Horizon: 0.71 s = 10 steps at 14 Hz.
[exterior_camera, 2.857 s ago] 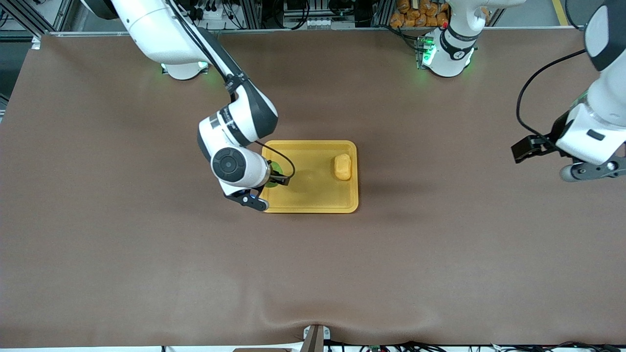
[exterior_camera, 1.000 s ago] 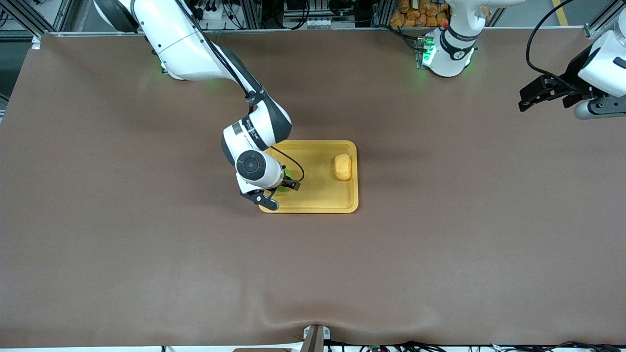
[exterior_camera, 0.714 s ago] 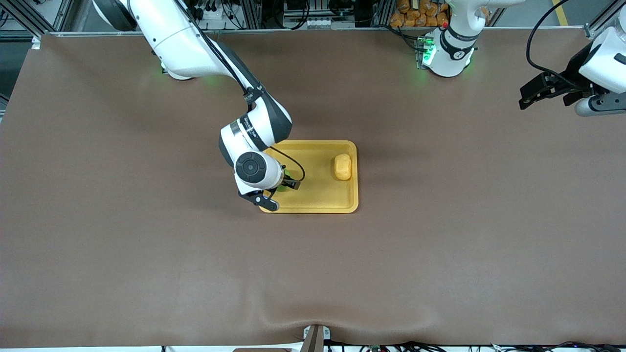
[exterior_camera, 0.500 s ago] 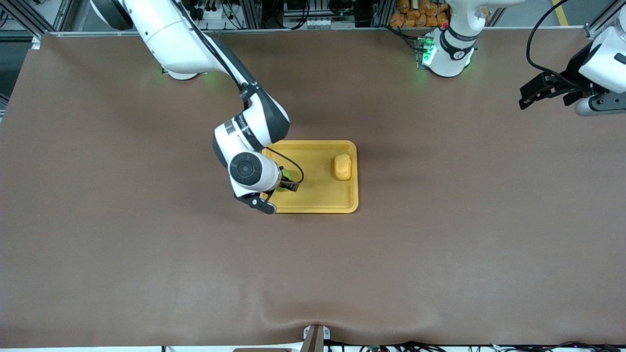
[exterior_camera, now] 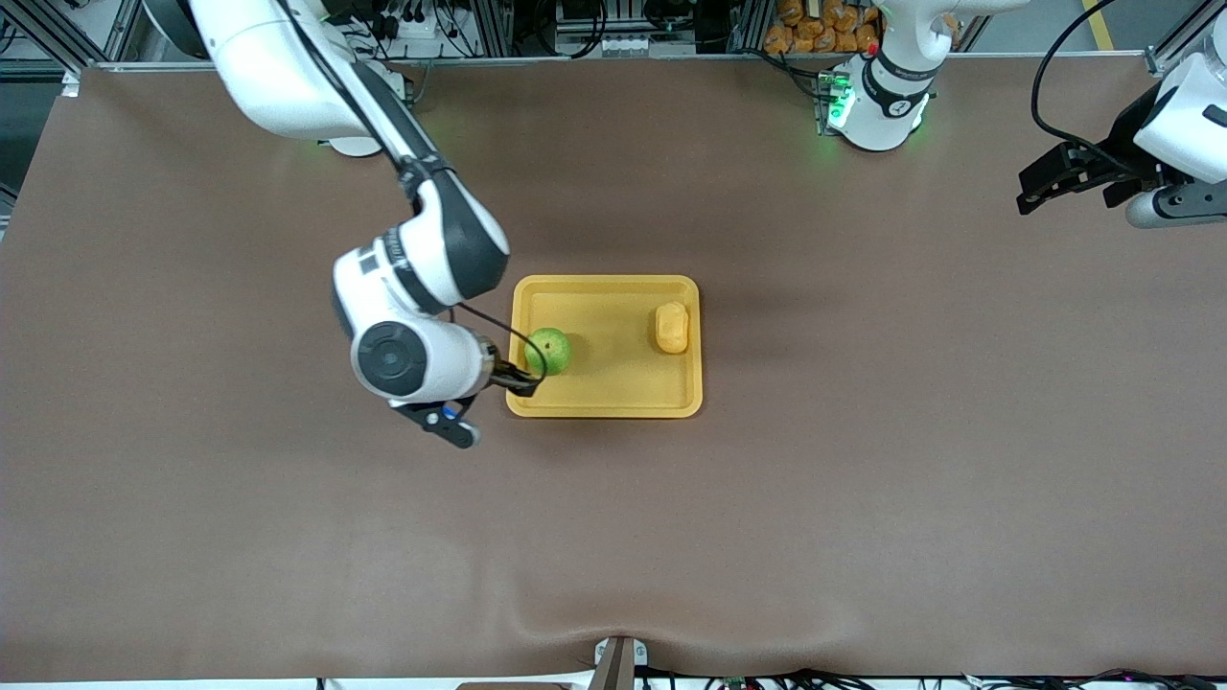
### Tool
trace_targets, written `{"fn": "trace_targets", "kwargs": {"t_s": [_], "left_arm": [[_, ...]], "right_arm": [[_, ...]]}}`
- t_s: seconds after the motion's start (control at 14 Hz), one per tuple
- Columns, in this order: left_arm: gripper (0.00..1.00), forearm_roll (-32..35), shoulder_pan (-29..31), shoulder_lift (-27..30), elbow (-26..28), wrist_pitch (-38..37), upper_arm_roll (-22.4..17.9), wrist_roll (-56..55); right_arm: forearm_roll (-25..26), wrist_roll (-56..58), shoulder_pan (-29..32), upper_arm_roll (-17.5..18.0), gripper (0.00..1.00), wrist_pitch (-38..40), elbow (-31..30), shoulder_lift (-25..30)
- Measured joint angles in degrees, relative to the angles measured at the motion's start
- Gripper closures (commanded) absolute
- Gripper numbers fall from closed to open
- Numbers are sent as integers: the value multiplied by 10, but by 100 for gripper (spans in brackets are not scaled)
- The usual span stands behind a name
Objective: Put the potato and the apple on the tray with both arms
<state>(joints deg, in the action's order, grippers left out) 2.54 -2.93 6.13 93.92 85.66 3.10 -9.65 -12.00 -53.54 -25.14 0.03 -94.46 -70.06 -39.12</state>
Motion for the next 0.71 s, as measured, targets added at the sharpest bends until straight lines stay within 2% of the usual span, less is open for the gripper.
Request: {"fn": "trace_targets", "kwargs": {"t_s": [0.21,0.57,0.71], "left_arm": [[0,0,0,0,0,0,0,0],[0,0,0,0,0,0,0,5],[0,0,0,0,0,1,0,10]], "right_arm": [[13,3,27,-1,0,34,20,7],[52,39,42,-1,0,60,27,60],[53,97,61,-2,0,67,28,77]]}}
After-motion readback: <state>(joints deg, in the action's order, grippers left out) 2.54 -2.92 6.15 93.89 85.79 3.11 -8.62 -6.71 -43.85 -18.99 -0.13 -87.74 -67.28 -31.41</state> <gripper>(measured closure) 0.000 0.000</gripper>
